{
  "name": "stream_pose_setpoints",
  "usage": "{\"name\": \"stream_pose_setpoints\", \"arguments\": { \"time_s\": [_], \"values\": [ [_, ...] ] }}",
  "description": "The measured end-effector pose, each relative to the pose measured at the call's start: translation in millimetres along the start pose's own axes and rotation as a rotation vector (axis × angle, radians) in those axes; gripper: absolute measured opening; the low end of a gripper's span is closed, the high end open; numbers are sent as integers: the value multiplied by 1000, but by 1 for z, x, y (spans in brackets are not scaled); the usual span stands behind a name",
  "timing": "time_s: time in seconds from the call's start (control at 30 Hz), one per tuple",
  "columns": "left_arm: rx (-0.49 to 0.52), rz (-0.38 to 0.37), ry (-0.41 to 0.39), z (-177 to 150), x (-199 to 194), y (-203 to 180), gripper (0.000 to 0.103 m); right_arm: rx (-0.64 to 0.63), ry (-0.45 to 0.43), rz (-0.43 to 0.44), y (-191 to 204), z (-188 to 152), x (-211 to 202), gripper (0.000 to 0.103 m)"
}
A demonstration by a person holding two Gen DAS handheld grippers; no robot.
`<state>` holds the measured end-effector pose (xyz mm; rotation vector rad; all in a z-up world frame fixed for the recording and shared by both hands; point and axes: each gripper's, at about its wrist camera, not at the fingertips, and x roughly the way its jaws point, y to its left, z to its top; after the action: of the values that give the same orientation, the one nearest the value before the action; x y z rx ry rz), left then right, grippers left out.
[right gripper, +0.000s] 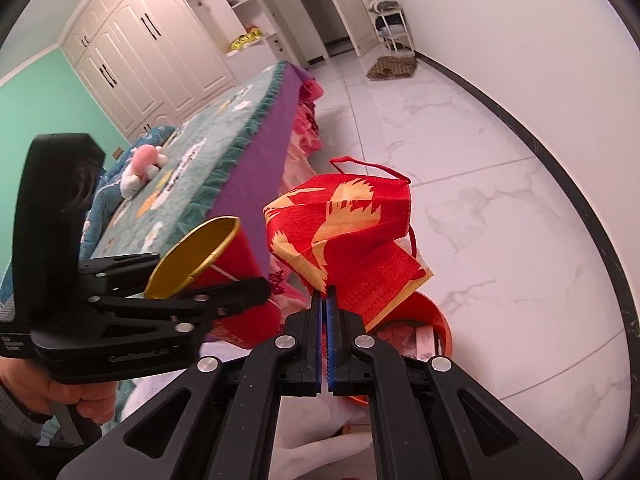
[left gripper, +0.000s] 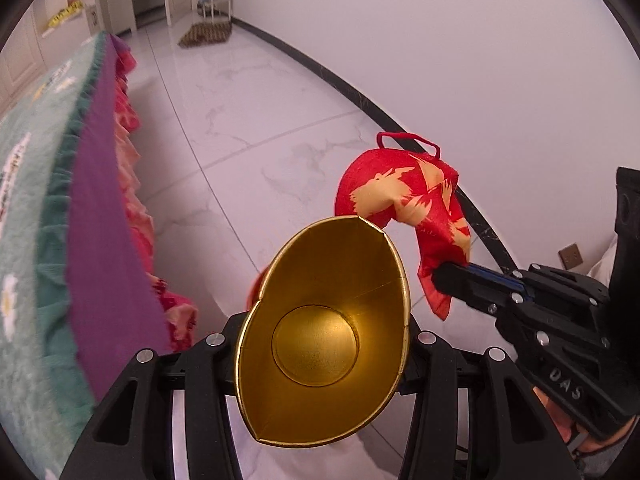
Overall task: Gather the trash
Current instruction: 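Carry the red cup and red mask to the orange bin and release both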
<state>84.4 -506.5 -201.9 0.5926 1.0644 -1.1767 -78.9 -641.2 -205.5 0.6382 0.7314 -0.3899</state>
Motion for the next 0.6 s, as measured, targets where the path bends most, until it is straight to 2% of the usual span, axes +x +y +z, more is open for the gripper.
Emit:
{"name": "stream_pose_setpoints", "arguments": {
  "time_s": [0.17, 0.43, 0.53, 0.6],
  "values": [
    [24, 0, 50, 5, 32, -7, 54, 33, 1, -20, -14, -3, 5, 2],
    [51, 17, 81, 13, 54, -10, 61, 65, 24, -41, -26, -5, 17, 2],
    [48, 20, 91, 13, 57, -11, 75, 70, 28, -40, -25, -6, 21, 2],
    [51, 22, 83, 13, 57, -12, 75, 67, 32, -38, -27, -8, 22, 2]
  ]
}}
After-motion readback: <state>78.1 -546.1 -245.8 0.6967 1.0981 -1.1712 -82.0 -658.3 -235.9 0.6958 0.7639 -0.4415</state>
